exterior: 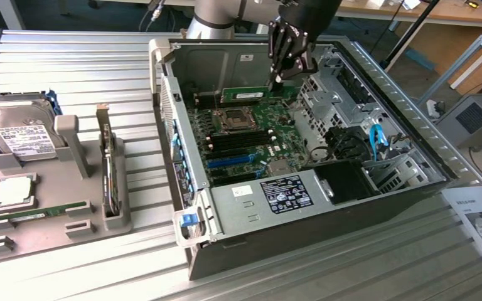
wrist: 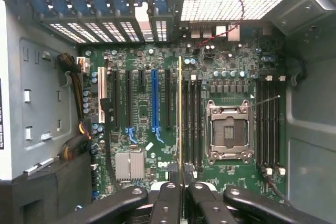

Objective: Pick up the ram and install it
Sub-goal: 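Insert the ram into the slot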

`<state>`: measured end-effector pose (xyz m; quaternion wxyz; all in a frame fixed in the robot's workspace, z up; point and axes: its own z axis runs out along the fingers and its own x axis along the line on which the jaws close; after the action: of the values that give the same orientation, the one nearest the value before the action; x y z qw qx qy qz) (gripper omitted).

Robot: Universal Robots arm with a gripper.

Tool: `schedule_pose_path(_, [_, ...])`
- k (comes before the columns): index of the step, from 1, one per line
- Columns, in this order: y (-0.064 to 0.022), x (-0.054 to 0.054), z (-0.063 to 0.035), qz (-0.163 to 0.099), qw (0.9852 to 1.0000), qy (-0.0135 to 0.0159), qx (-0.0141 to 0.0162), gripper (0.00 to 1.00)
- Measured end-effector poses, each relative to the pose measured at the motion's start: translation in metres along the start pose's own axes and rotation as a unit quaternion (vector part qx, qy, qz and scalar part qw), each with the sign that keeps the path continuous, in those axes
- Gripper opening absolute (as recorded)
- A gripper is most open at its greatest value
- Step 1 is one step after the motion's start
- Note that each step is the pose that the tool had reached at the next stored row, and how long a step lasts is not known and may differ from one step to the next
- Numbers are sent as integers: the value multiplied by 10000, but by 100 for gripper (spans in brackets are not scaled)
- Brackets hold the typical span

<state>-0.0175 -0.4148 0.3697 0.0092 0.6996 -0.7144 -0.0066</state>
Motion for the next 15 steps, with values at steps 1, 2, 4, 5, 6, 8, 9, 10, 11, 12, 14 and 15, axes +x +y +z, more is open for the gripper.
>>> schedule_pose_path(1, [0, -24, 4, 0, 10000, 0, 0, 12])
schedule_pose_path(2, [1, -41, 6, 0, 10000, 1, 0, 12])
schedule_pose_path(4, [1, -63, 11, 0, 10000, 8, 0, 12])
schedule_pose_path(5, [1, -72, 15, 0, 10000, 12, 0, 12])
schedule_pose_path(6, [1, -77, 20, 0, 10000, 16, 1, 12])
schedule_pose_path(8, [0, -85, 35, 0, 10000, 27, 1, 12])
schedule_pose_path(9, [0, -86, 41, 0, 10000, 28, 1, 12])
schedule_pose_path(10, [0, -86, 51, 1, 10000, 28, 1, 12])
schedule_pose_path(11, [0, -86, 63, 0, 10000, 28, 1, 12])
schedule_pose_path(12, [0, -87, 75, 0, 10000, 28, 1, 12])
schedule_pose_path(14, [-1, -87, 110, 0, 10000, 31, 1, 12])
schedule_pose_path(15, [-1, -88, 118, 0, 10000, 31, 1, 12])
